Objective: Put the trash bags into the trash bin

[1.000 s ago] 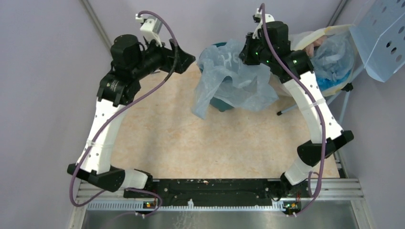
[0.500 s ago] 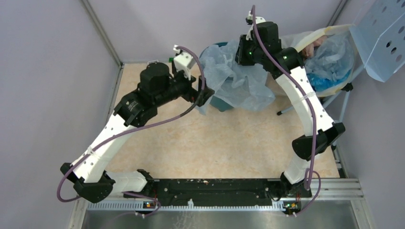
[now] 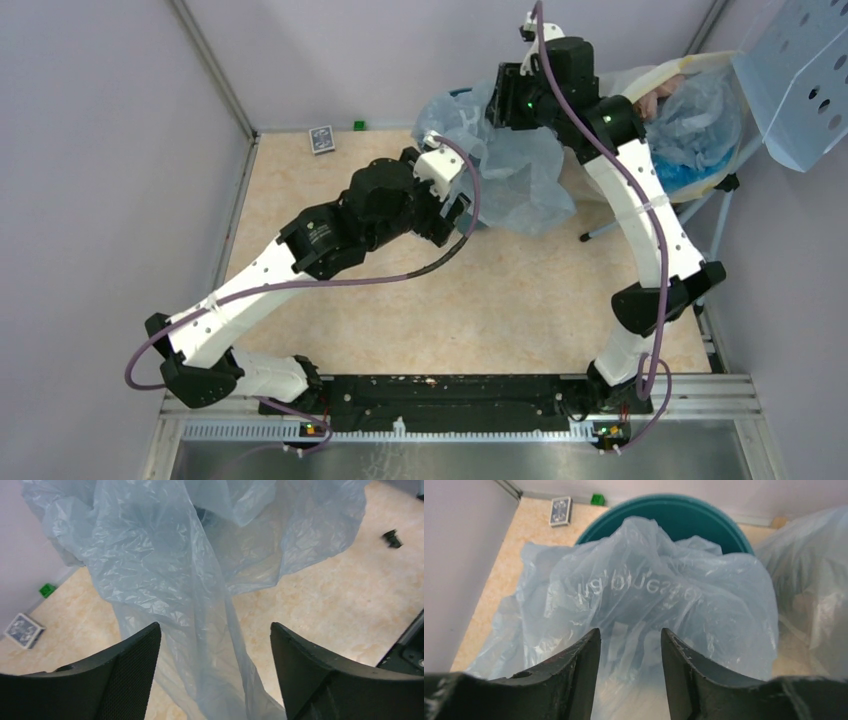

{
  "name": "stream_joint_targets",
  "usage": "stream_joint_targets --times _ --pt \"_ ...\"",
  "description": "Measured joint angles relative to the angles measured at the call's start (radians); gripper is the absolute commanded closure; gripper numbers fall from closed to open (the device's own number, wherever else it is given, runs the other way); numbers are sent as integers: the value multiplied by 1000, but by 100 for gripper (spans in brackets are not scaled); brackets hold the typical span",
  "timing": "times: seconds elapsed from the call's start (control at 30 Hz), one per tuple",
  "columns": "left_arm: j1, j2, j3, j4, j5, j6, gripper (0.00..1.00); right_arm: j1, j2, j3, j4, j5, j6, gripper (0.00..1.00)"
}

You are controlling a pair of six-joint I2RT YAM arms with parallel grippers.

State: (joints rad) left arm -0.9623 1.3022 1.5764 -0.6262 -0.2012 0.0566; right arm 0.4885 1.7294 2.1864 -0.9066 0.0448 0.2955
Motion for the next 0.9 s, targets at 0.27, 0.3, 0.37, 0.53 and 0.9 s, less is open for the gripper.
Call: stream_joint_targets --times 0.27,0.3,0.37,0.53,0.9 --pt "-8 13 25 -42 -122 17 100 0 -1 101 33 38 -51 47" --pt "-8 14 32 -42 -128 11 100 -1 -1 101 40 40 -58 48" --pt "-8 17 51 -43 -130 8 100 -1 3 105 55 38 -72 53" --pt "-8 21 131 -57 -121 -16 100 -1 80 215 81 5 -104 71" --pt "228 126 323 -88 97 -119 100 -1 250 127 82 -67 -120 91"
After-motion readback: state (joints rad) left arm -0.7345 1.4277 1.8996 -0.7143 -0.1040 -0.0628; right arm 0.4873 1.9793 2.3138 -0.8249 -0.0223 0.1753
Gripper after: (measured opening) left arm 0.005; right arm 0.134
